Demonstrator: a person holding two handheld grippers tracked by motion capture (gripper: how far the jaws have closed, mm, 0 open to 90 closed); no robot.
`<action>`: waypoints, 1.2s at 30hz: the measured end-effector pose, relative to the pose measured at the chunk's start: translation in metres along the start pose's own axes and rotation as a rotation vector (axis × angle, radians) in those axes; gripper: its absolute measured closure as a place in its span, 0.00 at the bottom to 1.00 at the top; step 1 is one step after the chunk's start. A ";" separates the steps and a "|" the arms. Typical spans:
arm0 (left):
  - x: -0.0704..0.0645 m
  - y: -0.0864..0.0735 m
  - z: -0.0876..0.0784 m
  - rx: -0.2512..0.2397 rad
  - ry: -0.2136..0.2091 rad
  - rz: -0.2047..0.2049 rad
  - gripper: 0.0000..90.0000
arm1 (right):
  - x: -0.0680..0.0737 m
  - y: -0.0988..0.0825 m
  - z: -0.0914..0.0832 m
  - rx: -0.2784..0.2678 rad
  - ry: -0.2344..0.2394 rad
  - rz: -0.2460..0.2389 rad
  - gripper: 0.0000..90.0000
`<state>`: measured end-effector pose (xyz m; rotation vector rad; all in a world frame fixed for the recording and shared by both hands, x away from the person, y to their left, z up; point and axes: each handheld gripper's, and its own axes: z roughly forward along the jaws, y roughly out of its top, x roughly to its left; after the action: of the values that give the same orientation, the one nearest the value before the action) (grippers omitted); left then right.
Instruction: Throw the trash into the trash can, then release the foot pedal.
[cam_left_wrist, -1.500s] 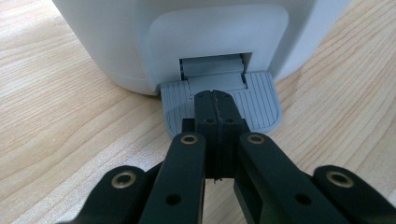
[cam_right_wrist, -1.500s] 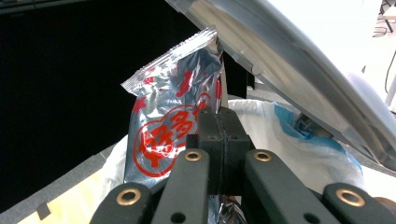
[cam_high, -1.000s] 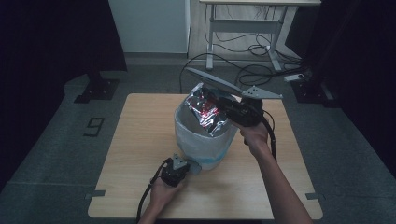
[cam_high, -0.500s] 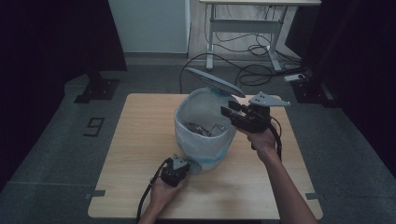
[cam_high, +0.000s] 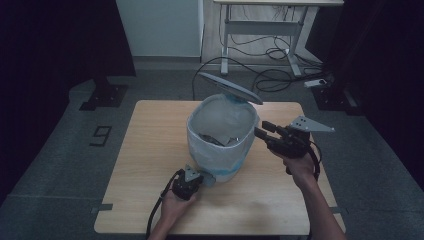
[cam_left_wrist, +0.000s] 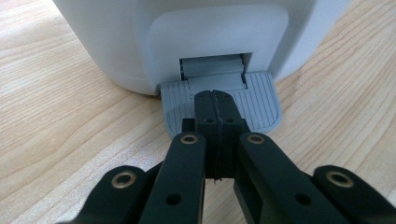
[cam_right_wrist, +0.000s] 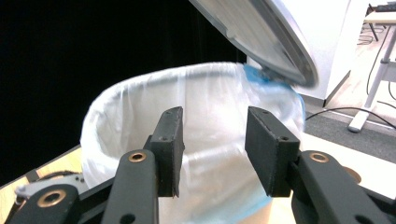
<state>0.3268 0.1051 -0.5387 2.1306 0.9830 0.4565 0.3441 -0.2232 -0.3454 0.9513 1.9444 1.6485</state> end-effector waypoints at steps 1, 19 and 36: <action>0.000 0.000 0.000 0.000 0.001 0.002 1.00 | -0.001 -0.003 -0.001 0.001 -0.002 0.002 0.63; 0.001 0.000 0.000 0.001 -0.003 -0.006 1.00 | -0.010 -0.043 -0.022 0.010 -0.040 -0.008 0.63; 0.003 0.000 0.000 0.000 -0.014 -0.019 1.00 | -0.017 -0.080 -0.030 0.040 -0.060 0.035 0.62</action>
<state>0.3288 0.1069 -0.5384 2.1197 0.9944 0.4314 0.3164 -0.2615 -0.4184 1.0433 1.9379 1.5875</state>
